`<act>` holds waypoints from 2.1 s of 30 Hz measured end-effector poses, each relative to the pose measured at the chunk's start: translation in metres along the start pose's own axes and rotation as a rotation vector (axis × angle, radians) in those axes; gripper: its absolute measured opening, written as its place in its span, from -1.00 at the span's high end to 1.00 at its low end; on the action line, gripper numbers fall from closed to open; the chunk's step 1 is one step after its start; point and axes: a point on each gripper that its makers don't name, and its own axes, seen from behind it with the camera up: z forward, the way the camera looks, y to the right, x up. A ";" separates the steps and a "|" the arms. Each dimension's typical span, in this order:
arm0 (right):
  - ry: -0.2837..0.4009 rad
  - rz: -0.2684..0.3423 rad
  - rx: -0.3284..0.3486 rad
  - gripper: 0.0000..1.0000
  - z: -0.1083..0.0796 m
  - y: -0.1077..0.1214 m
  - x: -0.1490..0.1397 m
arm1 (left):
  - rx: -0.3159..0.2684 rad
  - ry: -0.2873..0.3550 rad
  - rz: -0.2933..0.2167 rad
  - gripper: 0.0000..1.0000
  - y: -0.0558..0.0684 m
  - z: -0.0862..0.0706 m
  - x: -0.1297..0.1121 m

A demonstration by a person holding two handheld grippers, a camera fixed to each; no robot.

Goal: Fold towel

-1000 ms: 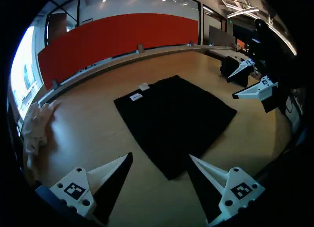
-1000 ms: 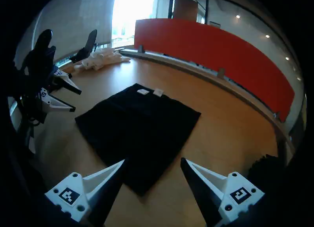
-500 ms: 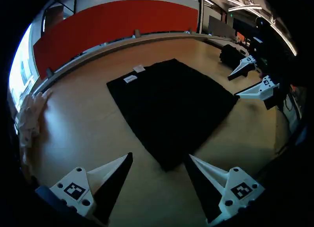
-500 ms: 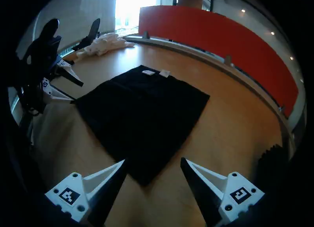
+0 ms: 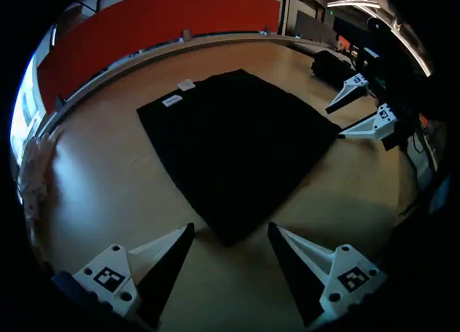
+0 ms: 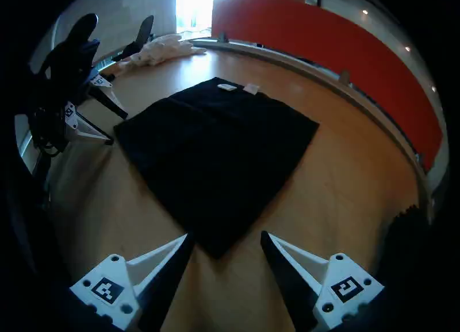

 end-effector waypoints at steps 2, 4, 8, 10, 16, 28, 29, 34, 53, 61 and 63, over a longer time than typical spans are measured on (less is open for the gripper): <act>-0.004 -0.002 0.005 -0.68 0.001 -0.001 -0.002 | 0.002 -0.001 0.008 -0.86 0.000 0.001 0.000; -0.002 0.002 0.010 -0.63 0.001 -0.001 -0.001 | 0.005 -0.005 0.012 -0.82 -0.001 0.001 0.000; 0.001 0.008 0.022 -0.55 0.000 -0.002 -0.002 | 0.016 -0.017 0.018 -0.68 -0.003 0.002 -0.001; 0.002 0.010 0.030 -0.47 0.000 -0.004 -0.002 | 0.023 -0.023 0.020 -0.61 -0.004 0.002 -0.001; 0.000 0.007 0.049 -0.25 0.000 -0.007 -0.002 | 0.031 -0.028 0.017 -0.54 -0.005 0.003 -0.001; -0.013 -0.016 0.069 0.30 -0.002 -0.010 0.000 | 0.028 -0.037 0.023 -0.09 -0.001 0.004 0.000; -0.013 -0.016 0.070 0.35 -0.002 -0.011 0.000 | 0.028 -0.038 0.023 -0.02 -0.001 0.004 0.000; -0.014 -0.011 0.066 0.58 -0.001 -0.011 0.000 | 0.033 -0.041 0.021 0.48 0.000 0.004 0.001; 0.028 0.017 0.053 0.64 -0.006 -0.007 0.017 | 0.036 -0.041 -0.022 0.75 0.003 -0.003 0.008; 0.056 0.032 0.047 0.64 -0.023 -0.006 0.032 | 0.039 -0.020 -0.050 0.76 0.005 -0.022 0.021; 0.063 0.030 0.045 0.64 -0.028 -0.006 0.037 | 0.040 -0.014 -0.058 0.76 0.005 -0.028 0.025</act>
